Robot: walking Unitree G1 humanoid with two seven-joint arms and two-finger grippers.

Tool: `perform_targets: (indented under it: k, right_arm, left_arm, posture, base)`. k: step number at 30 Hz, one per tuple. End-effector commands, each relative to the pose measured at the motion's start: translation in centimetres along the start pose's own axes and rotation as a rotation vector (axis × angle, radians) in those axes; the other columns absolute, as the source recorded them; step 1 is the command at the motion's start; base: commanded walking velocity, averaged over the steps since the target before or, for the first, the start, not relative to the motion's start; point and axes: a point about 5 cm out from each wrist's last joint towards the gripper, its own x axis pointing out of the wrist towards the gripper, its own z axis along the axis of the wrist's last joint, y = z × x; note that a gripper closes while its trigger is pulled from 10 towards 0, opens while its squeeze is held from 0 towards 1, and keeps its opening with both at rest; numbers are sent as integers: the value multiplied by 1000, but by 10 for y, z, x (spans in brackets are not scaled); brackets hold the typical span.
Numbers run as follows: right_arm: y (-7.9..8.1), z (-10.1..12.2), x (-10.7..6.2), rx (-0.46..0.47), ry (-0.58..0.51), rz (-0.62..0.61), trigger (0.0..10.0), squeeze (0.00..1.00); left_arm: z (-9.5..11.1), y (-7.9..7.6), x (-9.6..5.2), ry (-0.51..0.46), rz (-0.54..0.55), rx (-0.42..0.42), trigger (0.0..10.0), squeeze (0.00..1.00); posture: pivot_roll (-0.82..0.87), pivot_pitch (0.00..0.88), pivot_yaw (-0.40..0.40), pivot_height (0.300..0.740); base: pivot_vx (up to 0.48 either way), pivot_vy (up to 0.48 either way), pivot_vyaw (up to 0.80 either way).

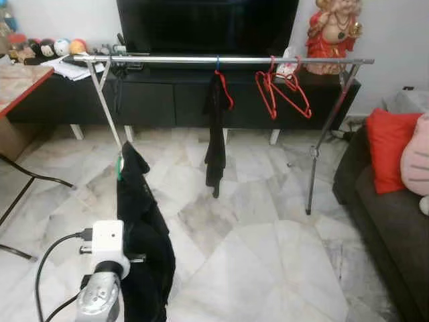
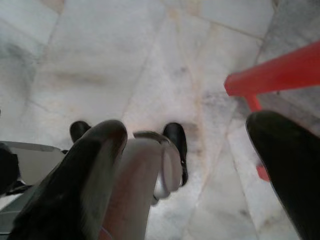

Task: Hang hanger

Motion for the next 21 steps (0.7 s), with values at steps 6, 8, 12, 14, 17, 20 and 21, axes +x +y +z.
perform_targets:
  k: [6, 8, 12, 14, 17, 20, 21]
  right_arm:
    - [-3, -3, -2, 2, 4, -12, 10000, 0]
    - [-3, -3, -1, 3, 5, -11, 10000, 0]
    - [-3, -3, -1, 4, 6, -9, 10000, 0]
    - [-3, -3, -1, 5, 5, -8, 10000, 0]
    - [-3, -3, -1, 5, 5, -9, 10000, 0]
    - [-3, -2, -1, 3, 4, -10, 10000, 0]
    - [-3, -3, -1, 7, 5, -13, 10000, 0]
  left_arm:
    - [12, -2, 4, -50, -11, -8, 10000, 0]
    - [12, -2, 4, -51, -12, -7, 10000, 0]
    - [13, -2, 4, -51, -11, -6, 10000, 0]
    - [13, -2, 4, -50, -10, -5, 10000, 0]
    - [13, -2, 4, -49, -10, -6, 10000, 0]
    - [13, -2, 5, -47, -10, -6, 10000, 0]
    - [13, -2, 4, -46, -11, -7, 10000, 0]
  posture:
    - [-5, 0, 12, 740]
    - [-4, 0, 13, 740]
    - [-2, 0, 12, 740]
    - [0, 0, 11, 740]
    - [0, 0, 11, 740]
    - [2, 0, 11, 740]
    - [1, 0, 12, 740]
  base:
    - [0, 343, 0]
    - [0, 341, 0]
    - [0, 345, 0]
    - [0, 345, 0]
    - [0, 341, 0]
    - [0, 341, 0]
    - [0, 341, 0]
